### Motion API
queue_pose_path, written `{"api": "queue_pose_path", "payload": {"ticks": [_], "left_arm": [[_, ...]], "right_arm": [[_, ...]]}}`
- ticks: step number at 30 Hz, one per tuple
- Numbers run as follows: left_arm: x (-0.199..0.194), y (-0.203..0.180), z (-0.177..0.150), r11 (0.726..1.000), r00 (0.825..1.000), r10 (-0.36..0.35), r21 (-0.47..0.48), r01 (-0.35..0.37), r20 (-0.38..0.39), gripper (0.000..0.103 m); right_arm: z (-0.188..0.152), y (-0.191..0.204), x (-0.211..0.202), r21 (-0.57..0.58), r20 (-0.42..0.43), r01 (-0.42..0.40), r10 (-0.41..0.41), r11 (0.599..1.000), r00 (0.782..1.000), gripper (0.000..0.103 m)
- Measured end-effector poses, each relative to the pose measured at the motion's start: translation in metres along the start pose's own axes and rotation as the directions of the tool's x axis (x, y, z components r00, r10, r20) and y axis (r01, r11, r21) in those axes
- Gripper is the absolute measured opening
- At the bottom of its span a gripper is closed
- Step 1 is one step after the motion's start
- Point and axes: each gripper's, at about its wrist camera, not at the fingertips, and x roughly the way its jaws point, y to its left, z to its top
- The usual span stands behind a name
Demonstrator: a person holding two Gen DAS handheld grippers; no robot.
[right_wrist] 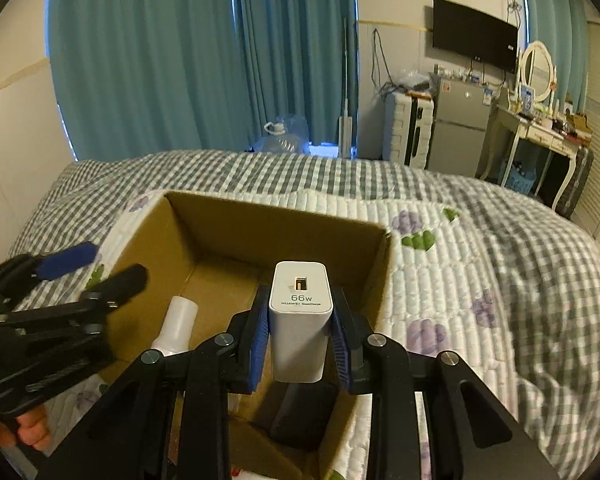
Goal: Organize rigid objects
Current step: 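Lower both chargers into the box and open both tools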
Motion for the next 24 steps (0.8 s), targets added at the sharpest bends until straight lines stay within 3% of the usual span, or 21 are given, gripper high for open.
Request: {"api": "queue_pose_path", "payload": {"ticks": [6,8,9,13,16,18,24], "left_arm": [[0.006,0.008,-0.003,1.0,1.0,0.025,-0.003,-0.025,0.005,0.068],[0.001,0.012,-0.004,0.999,0.999,0.035,-0.017,-0.035,0.019,0.078],[-0.003,0.013,-0.004,0.999,0.999,0.04,-0.024,-0.039,0.024,0.081],[-0.028,0.02,-0.005,0.999,0.999,0.036,-0.038,-0.035,0.035,0.086],[-0.055,0.028,-0.011,0.998,0.998,0.051,-0.047,-0.049,0.048,0.095],[-0.069,0.031,-0.017,0.997,0.997,0.059,-0.048,-0.056,0.055,0.097],[-0.099,0.036,-0.054,0.995,0.995,0.091,-0.047,-0.09,0.028,0.099]], "right_arm": [[0.002,0.007,0.024,-0.005,-0.037,-0.023,0.022,1.0,0.999,0.03],[0.004,0.01,0.014,-0.007,0.012,-0.014,0.015,1.0,1.0,0.053],[0.005,0.011,0.006,-0.005,0.042,0.011,-0.01,1.0,0.999,0.072],[0.007,0.014,-0.019,-0.026,0.058,0.06,-0.058,0.998,0.997,0.074],[-0.001,0.012,-0.046,-0.025,0.054,0.075,-0.073,0.997,0.996,0.079],[-0.011,0.012,-0.068,-0.02,0.066,0.092,-0.091,0.996,0.994,0.089],[-0.059,0.014,-0.116,-0.017,0.064,0.116,-0.114,0.993,0.991,0.095]]}}
